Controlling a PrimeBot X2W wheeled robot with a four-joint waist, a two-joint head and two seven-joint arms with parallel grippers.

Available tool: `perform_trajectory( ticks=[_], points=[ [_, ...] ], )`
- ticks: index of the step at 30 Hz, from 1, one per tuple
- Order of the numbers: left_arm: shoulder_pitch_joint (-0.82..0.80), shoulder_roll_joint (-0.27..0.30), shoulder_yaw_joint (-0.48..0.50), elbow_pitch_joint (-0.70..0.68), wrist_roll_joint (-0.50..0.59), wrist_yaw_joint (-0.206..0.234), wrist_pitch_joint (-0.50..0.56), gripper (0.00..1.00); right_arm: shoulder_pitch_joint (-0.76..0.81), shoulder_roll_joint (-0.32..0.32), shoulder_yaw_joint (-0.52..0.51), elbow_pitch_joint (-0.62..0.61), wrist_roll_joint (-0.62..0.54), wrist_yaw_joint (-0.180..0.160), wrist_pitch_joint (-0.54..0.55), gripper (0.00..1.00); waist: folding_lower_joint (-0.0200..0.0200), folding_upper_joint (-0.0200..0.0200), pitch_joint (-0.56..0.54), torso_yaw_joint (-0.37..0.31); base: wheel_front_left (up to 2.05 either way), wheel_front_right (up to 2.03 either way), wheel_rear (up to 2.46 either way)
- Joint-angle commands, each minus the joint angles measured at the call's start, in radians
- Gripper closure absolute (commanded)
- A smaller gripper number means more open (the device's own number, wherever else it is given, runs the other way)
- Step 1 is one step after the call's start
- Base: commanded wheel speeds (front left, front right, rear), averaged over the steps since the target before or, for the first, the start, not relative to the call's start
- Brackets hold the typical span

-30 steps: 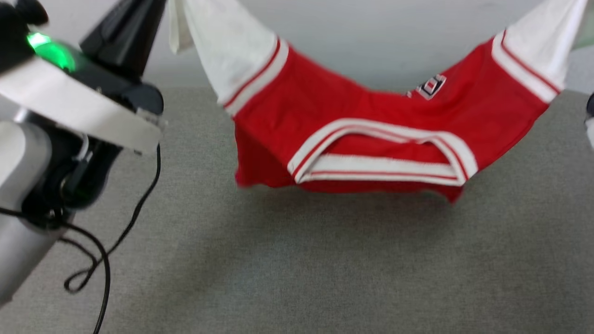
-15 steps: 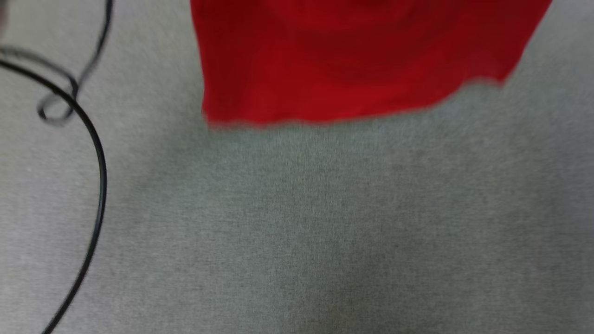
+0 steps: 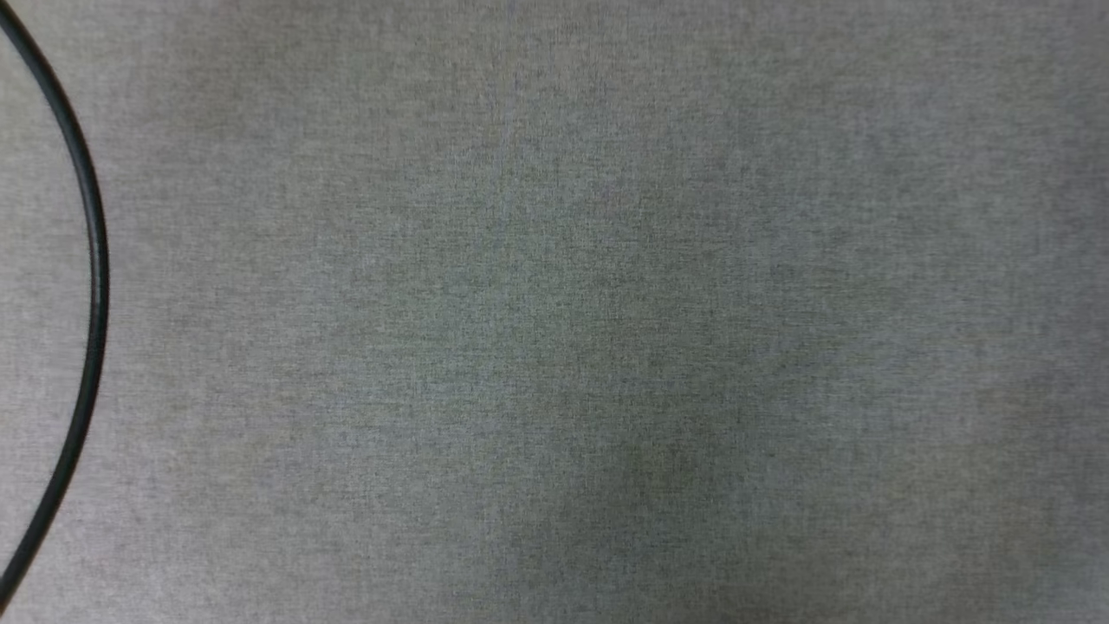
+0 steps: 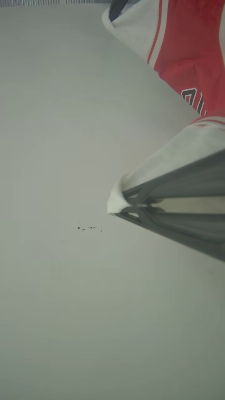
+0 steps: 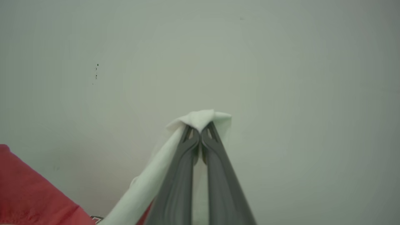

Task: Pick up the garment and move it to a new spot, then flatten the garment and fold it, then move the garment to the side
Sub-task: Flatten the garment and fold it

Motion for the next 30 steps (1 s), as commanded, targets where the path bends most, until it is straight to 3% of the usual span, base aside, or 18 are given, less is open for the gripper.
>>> perform_trajectory(
  ticks=[1,7,14,21,30],
  points=[
    [-0.011,-0.006,-0.002,0.006,0.006,-0.005,-0.007,1.0,-0.014,0.008,0.002,0.01,-0.003,-0.001,-0.01,1.0,-0.0002,0.0,0.012,0.002,0.0,0.0,0.0],
    [0.073,-0.034,0.003,0.113,0.015,-0.039,-0.054,1.0,0.046,0.05,0.029,0.174,0.006,-0.001,-0.15,1.0,-0.0002,0.0,0.03,0.007,0.0,0.0,0.0],
    [0.293,-0.032,0.079,0.094,0.034,-0.044,-0.066,1.0,0.222,0.081,0.06,0.249,0.047,-0.001,-0.25,1.0,-0.0002,0.0,-0.02,-0.005,0.0,0.0,0.0],
    [0.642,-0.053,0.245,-0.027,0.103,-0.024,-0.067,1.0,0.487,0.081,0.091,0.205,0.074,-0.001,-0.273,1.0,-0.0002,0.0,-0.117,-0.003,0.0,0.0,0.0],
    [1.16,-0.144,0.433,-0.248,0.22,0.022,-0.066,1.0,0.898,0.091,0.058,0.031,0.077,-0.001,-0.274,1.0,-0.0002,0.0,-0.286,0.01,0.0,0.0,0.0]
  ],
)
